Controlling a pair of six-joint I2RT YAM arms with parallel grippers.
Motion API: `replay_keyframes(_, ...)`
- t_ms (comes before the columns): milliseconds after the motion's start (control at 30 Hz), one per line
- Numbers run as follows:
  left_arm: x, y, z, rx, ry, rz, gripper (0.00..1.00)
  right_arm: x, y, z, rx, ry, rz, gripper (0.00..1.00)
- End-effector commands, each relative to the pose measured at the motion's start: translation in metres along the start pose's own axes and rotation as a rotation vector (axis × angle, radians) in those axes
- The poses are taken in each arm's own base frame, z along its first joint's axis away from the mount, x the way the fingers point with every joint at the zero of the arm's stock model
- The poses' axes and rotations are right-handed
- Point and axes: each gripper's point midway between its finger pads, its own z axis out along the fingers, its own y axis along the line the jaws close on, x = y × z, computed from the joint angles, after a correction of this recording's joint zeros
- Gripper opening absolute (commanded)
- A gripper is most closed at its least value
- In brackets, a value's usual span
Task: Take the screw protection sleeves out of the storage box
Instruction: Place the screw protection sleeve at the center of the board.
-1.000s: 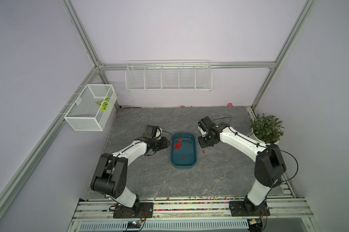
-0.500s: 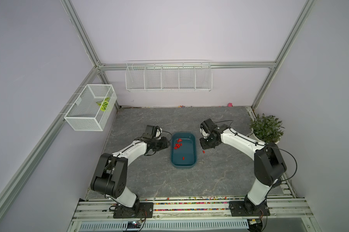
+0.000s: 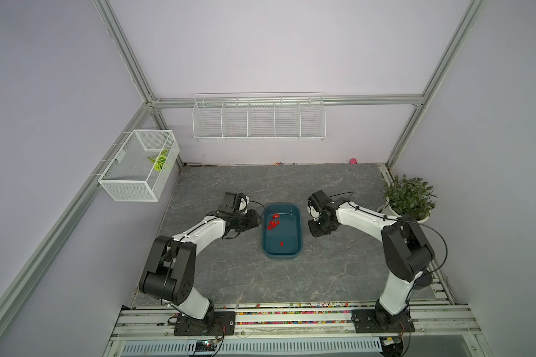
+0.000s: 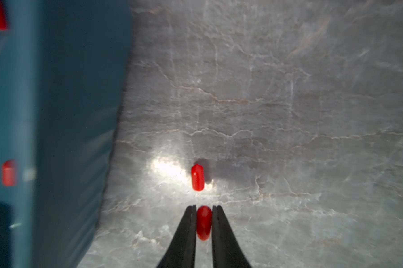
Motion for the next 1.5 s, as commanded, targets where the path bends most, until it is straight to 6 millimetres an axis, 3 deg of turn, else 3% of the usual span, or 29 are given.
replay_keyframes(0,-0.006,-0.006,-0.002,0.013,-0.01,0.002,0.47,-0.001,-0.004,0.013,-0.012,0.006,-0.008,0.18)
replay_keyframes(567,-0.007,-0.014,0.005,0.006,0.002,0.015,0.47,-0.002,-0.016,0.025,0.002,0.02,-0.014,0.25)
replay_keyframes(1267,-0.009,-0.02,0.006,0.013,0.0,0.025,0.47,-0.011,-0.015,-0.016,0.007,-0.043,-0.013,0.3)
replay_keyframes(1467,-0.009,-0.023,0.006,0.019,0.001,0.03,0.47,-0.017,-0.015,-0.037,0.012,-0.078,-0.017,0.3)
